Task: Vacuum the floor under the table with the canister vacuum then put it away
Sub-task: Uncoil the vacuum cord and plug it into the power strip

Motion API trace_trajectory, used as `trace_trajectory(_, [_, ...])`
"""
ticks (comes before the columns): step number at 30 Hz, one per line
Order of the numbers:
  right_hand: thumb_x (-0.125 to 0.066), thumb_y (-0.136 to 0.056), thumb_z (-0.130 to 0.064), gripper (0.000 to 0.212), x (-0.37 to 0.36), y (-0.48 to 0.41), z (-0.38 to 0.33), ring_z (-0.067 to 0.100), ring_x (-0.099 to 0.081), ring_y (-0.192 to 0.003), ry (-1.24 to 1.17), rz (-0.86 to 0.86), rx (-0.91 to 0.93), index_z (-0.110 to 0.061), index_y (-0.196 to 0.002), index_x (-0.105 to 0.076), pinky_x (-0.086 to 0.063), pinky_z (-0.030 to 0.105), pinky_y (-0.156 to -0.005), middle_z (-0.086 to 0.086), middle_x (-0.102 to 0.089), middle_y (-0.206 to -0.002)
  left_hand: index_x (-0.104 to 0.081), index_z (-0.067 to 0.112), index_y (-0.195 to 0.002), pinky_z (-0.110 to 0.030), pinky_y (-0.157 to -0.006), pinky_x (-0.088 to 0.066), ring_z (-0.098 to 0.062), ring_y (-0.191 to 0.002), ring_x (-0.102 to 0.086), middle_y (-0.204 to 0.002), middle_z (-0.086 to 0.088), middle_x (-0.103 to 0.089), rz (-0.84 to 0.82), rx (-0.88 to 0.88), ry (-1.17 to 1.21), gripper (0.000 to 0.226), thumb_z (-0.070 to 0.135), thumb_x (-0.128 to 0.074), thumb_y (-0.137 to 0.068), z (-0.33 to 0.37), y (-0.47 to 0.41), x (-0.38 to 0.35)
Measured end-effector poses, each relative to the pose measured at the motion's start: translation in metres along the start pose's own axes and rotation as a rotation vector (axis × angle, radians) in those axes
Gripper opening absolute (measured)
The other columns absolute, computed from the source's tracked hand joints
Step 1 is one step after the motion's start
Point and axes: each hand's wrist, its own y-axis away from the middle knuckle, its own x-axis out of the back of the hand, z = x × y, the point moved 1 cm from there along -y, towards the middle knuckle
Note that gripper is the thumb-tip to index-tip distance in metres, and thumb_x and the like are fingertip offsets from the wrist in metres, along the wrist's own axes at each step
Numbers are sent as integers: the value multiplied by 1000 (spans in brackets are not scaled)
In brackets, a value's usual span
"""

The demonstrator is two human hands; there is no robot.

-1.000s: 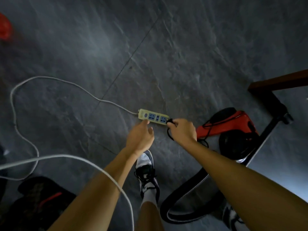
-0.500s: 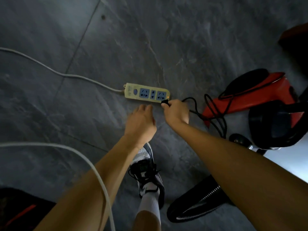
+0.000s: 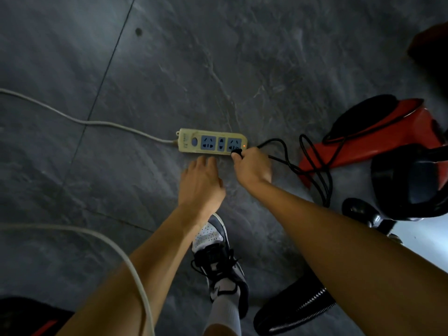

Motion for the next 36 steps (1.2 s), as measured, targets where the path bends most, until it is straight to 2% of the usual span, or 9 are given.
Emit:
trace_trajectory(4, [-57, -96, -22, 28, 14, -11, -21, 31, -63, -106, 142, -78, -3, -2, -114, -63, -47, 32, -69, 16, -66, -117, -45, 10, -129, -40, -97, -45, -26, -117, -51, -129, -8, -52, -2, -1, -30, 44, 20, -55, -88, 2, -1, 4])
trace_trajectory(9, [-60, -93, -13, 28, 17, -21, -41, 30, -61, -114, 244, -119, 16, -2, -119, -63, -52, 34, -84, 16, -63, -124, -45, 11, -129, -38, -98, -45, -23, -118, -52, -129, -7, -53, 10, 35, -28, 44, 22, -56, -88, 1, -5, 7])
trace_trajectory(18, [-62, -92, -14, 26, 11, -24, -46, 31, -63, -110, 189, -100, -15, -1, -114, -65, -54, 36, -84, 17, -66, -118, -44, 12, -128, -37, -94, -45, -23, -114, -52, -125, -7, -54, 10, 99, -15, 41, 23, -50, -89, 0, -9, 24])
trace_trajectory(22, [-63, -92, -33, 41, 33, -9, -45, 32, -63, -110, 132, -196, -21, -1, -118, -63, -52, 34, -82, 18, -65, -120, -41, 9, -134, -39, -95, -46, -25, -115, -52, -130, -10, -52, 80, 73, -29, 46, 23, -48, -91, 10, 8, 58])
trace_trajectory(26, [-49, -95, -42, 40, 87, 27, -69, 33, -65, -91, 29, -111, 107, -7, -90, -69, -44, 29, -66, 15, -69, -96, -41, 9, -135, -37, -96, -46, -24, -115, -53, -128, -9, -54, 124, 122, -12, 46, 22, -49, -91, 33, 35, 101])
trace_trajectory(29, [-46, -95, -38, 42, 145, 63, -84, 29, -63, -75, -66, -50, 228, -17, -60, -53, -40, 27, -60, 7, -61, -72, -46, 9, -129, -37, -89, -48, -25, -109, -55, -120, -9, -58, 183, 151, 26, 40, 21, -50, -90, 66, 61, 141])
trace_trajectory(32, [-45, -96, -39, 40, 214, 104, -87, 24, -61, -71, -106, -6, 352, -15, -68, -62, -46, 31, -61, 3, -65, -72, -46, 9, -130, -38, -91, -48, -26, -110, -55, -122, -10, -57, 263, 166, 40, 41, 21, -51, -91, 108, 90, 181])
trace_trajectory(34, [-44, -97, -39, 39, 279, 138, -81, 24, -63, -74, -95, 18, 444, -13, -77, -65, -51, 35, -68, 4, -67, -77, -44, 9, -133, -38, -93, -47, -26, -112, -55, -125, -10, -56, 339, 175, 15, 43, 22, -50, -93, 153, 123, 224])
trace_trajectory(36, [-45, -98, -40, 37, 300, 147, -74, 25, -65, -84, -71, 15, 486, -13, -88, -69, -53, 37, -76, 5, -71, -87, -42, 8, -135, -37, -95, -46, -26, -114, -54, -126, -10, -55, 351, 204, 51, 45, 22, -49, -93, 166, 134, 237])
